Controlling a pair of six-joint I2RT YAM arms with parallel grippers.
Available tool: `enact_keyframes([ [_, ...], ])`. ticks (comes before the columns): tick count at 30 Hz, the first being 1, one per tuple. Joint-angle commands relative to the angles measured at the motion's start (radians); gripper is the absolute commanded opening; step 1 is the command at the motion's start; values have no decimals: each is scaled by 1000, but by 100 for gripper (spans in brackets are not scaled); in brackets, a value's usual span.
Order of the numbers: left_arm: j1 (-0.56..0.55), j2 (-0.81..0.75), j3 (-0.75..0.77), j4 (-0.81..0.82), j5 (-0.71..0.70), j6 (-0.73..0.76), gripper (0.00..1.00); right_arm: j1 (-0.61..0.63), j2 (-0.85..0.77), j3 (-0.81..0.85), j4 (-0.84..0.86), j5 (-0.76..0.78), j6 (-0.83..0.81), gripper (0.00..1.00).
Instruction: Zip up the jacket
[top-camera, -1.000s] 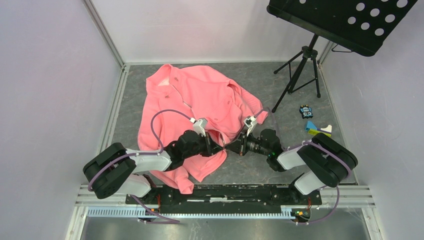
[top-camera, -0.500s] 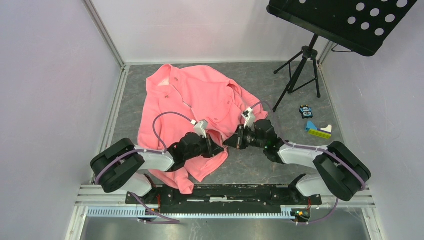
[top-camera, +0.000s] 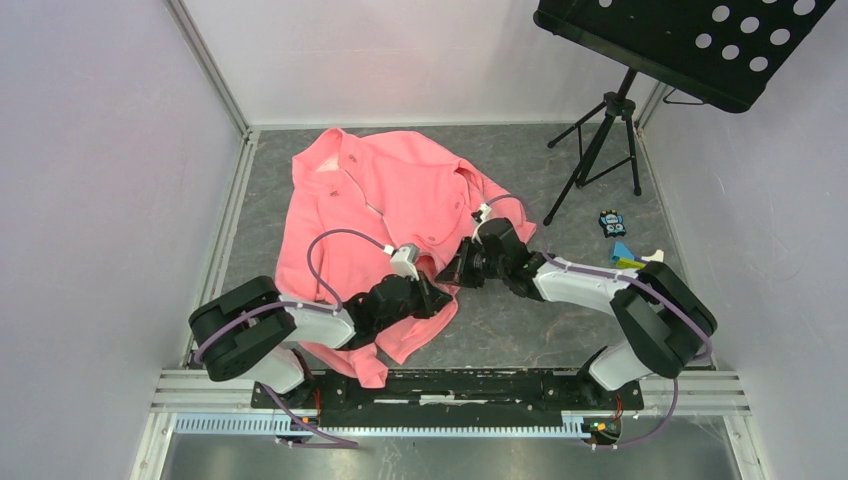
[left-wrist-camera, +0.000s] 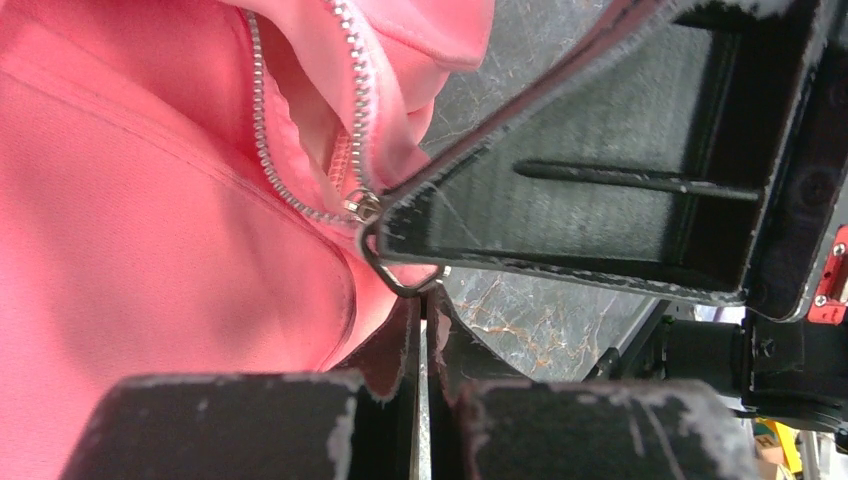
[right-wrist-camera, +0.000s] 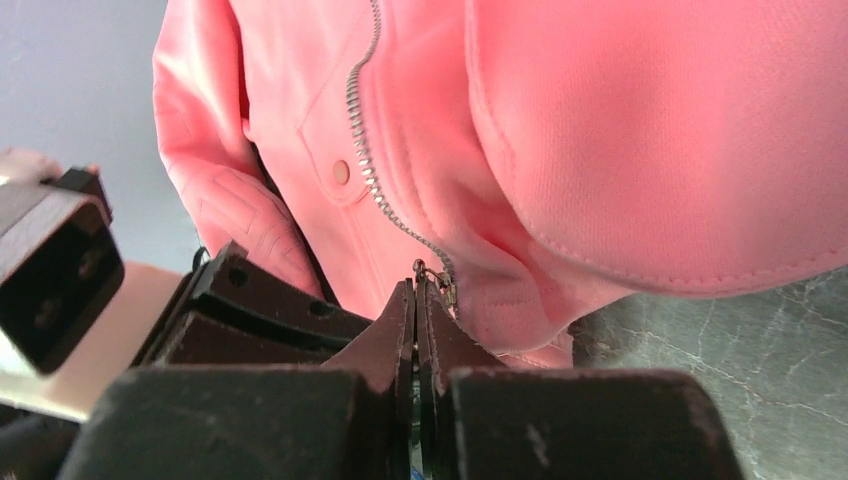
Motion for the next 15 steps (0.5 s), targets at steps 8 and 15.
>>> enact_keyframes([
  [8, -76, -5, 55, -91, -88, 15, 2, 5, 11, 138, 43, 108, 93, 0],
  [15, -71, -138, 19, -220, -69, 93, 46, 4, -82, 32, -9, 156, -53, 0],
])
